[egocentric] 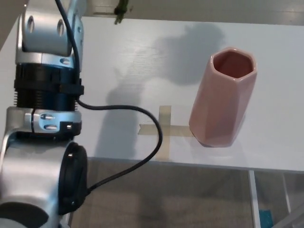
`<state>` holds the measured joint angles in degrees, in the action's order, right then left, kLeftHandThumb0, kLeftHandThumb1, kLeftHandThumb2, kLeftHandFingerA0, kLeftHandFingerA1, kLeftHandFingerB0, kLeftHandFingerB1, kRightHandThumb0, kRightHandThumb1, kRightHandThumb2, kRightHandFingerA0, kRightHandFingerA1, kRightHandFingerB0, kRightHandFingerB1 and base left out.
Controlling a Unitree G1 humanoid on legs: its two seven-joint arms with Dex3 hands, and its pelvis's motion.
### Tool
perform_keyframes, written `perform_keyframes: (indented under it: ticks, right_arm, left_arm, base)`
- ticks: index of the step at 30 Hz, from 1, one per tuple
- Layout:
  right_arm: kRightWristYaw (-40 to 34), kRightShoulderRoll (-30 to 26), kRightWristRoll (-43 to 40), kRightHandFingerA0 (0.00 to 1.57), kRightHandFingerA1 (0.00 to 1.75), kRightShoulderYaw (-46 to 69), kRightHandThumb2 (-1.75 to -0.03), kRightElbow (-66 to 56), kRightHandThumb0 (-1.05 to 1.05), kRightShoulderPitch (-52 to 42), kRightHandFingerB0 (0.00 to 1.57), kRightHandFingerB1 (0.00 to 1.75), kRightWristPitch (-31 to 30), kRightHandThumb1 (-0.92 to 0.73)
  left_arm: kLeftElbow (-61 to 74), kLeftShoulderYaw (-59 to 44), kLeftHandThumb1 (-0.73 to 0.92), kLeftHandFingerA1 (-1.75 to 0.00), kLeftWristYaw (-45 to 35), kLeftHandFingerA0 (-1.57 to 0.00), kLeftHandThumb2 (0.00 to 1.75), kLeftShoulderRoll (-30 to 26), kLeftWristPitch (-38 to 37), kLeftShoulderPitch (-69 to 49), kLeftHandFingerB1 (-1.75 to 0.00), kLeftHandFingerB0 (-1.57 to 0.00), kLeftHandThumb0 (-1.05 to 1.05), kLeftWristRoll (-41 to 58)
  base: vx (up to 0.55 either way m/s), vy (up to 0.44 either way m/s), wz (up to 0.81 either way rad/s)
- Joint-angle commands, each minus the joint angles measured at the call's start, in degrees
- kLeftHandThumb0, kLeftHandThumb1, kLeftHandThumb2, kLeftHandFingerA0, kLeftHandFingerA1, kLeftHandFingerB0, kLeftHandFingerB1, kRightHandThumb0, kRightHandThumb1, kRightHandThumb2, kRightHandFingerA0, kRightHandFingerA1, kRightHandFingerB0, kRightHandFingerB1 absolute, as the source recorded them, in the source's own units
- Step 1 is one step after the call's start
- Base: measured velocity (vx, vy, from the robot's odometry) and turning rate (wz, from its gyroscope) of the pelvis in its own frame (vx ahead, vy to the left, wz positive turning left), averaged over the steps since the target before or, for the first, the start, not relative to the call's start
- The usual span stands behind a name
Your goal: Use the left hand to pick up the rose and then lift and insert it into the pink vase.
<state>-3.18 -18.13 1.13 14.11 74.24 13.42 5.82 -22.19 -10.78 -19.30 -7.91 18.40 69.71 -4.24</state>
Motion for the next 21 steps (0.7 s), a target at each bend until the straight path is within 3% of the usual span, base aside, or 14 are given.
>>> perform_keyframes:
  ticks: [1,21]
  right_arm:
    - [0.95,0.69,-1.46,0.7,0.49,0.75,-0.58,0.35,-0.31,-2.66,0.57,0.44,-0.1,-0.66]
    - [0.9,0.7,-0.57,0.7,0.5,-0.19,-0.58,0.11,-0.32,-1.57,0.57,0.44,-0.63,-0.65]
  left_arm:
    - [5.1,-3.07,0.82,-1.48,0.06,-0.98,0.67,5.22,19.18,7.91,-0.91,-0.83,-0.19,12.58]
    - [5.88,-4.12,0.8,-1.5,3.24,-0.95,0.7,11.05,25.64,14.71,-0.93,-0.81,-0.16,18.71]
  base:
    - [0.0,0.0,0.0]
    - [0.0,0.0,0.0]
